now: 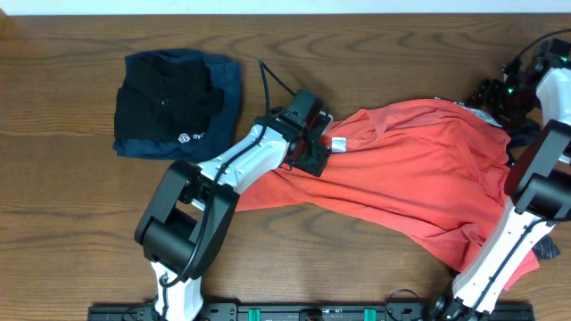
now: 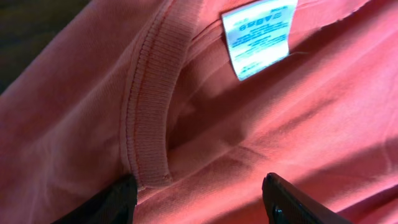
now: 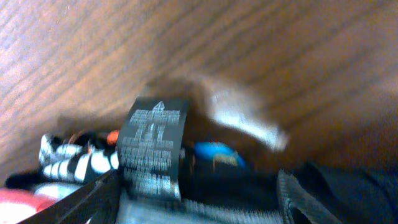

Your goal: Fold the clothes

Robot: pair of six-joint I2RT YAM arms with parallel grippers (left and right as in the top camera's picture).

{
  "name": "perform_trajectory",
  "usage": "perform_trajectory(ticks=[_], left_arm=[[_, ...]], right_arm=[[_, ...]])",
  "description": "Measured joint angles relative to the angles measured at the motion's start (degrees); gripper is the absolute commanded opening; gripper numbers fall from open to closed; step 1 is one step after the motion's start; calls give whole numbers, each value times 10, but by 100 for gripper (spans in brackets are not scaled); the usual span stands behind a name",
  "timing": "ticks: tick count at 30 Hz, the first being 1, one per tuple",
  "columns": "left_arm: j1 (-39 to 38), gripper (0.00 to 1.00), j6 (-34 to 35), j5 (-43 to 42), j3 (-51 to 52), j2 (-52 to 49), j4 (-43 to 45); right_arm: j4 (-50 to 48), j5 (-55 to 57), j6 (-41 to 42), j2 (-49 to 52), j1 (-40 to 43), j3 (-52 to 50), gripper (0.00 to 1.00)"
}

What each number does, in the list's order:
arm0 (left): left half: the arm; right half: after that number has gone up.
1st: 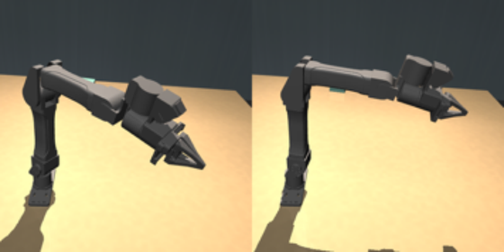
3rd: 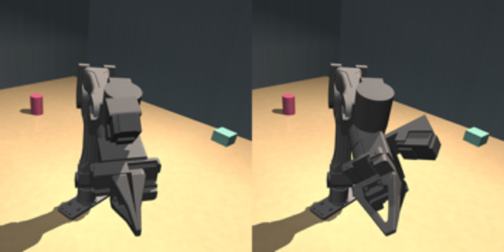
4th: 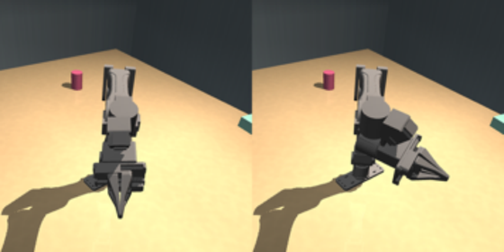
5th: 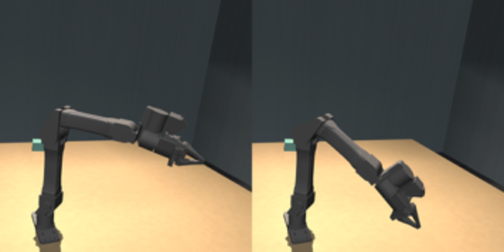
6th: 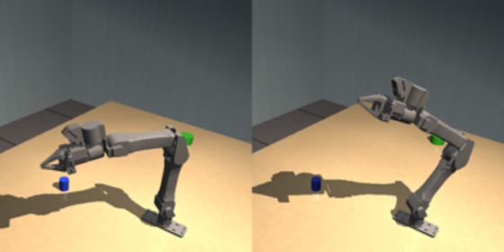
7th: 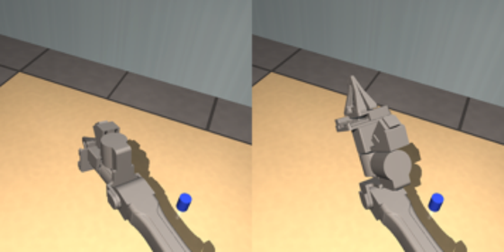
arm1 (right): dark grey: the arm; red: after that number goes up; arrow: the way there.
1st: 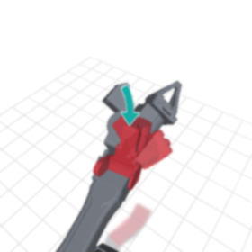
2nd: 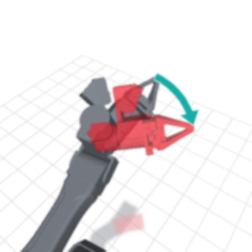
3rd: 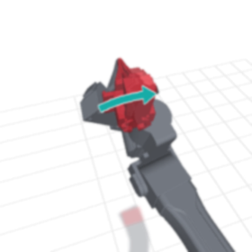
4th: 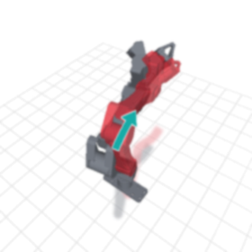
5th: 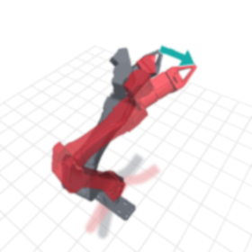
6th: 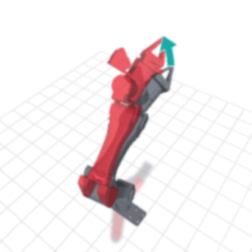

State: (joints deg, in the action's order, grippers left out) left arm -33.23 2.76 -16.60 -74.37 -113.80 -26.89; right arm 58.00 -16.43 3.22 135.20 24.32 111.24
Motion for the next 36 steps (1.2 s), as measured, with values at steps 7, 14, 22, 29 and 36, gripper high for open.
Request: perform_trajectory(ticks=[7,14,22,29,36], left_arm=[[0,67,0,0,0,-1,1],[0,66,0,0,0,-1,2],[0,67,0,0,0,-1,3],[0,67,0,0,0,-1,4],[0,67,0,0,0,-1,4]], right_arm=[[7,-1,-4,-16,-3,-11,64],[18,12,-13,-16,-19,-29,47],[-31,20,-7,-16,-19,-30,1],[-25,-17,10,-21,-3,63,1],[-31,-14,30,-107,63,223,1]])
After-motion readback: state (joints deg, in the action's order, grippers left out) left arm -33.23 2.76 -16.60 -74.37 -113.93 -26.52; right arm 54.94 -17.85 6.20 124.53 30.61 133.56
